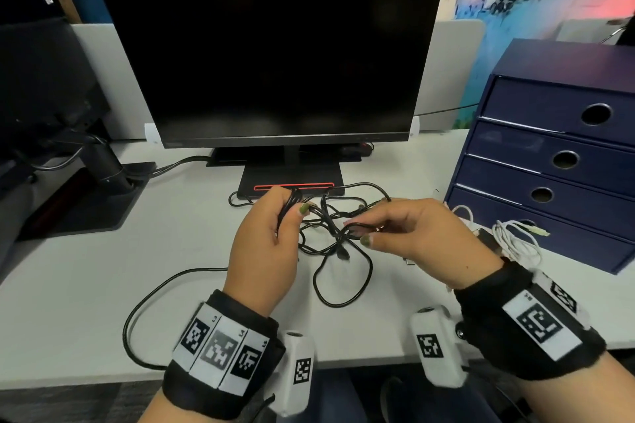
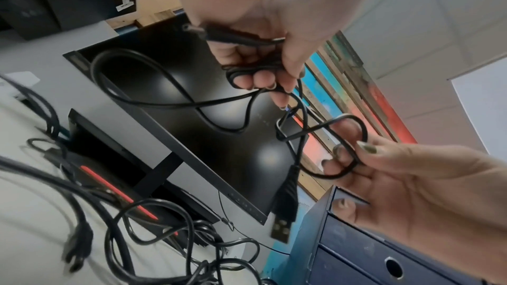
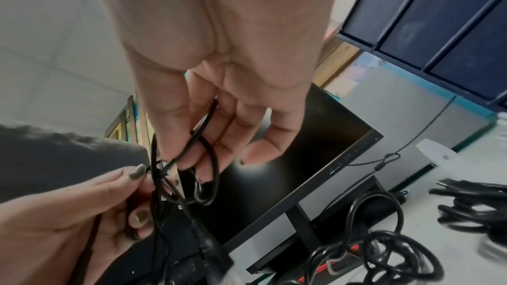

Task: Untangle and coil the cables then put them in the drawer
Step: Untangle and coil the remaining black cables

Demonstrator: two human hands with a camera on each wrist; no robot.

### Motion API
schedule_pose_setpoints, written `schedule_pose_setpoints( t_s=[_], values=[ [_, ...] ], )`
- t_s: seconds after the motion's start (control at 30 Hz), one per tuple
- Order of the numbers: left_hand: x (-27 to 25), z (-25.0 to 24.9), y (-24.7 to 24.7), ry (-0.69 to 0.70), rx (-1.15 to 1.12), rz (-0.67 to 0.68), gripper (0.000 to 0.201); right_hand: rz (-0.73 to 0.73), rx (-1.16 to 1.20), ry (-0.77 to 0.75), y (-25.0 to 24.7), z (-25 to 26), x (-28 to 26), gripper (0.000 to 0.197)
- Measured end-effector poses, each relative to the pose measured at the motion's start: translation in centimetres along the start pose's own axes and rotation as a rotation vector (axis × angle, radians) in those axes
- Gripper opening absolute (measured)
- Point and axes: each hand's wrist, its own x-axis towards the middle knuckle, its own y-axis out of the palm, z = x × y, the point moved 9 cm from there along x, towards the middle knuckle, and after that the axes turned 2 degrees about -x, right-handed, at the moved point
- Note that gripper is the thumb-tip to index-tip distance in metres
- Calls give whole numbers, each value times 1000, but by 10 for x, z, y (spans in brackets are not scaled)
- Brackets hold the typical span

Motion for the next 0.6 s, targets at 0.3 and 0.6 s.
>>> schedule_pose_setpoints(
  t_s=[0.3,0.6],
  values=[
    [2,0,-3,-16,68,-27,20,-301,-113,-9,-30,-4,2,38],
    [1,-3,-2,-46,-68,-9,24,-370,73,133,-36,-20,0,34]
  ],
)
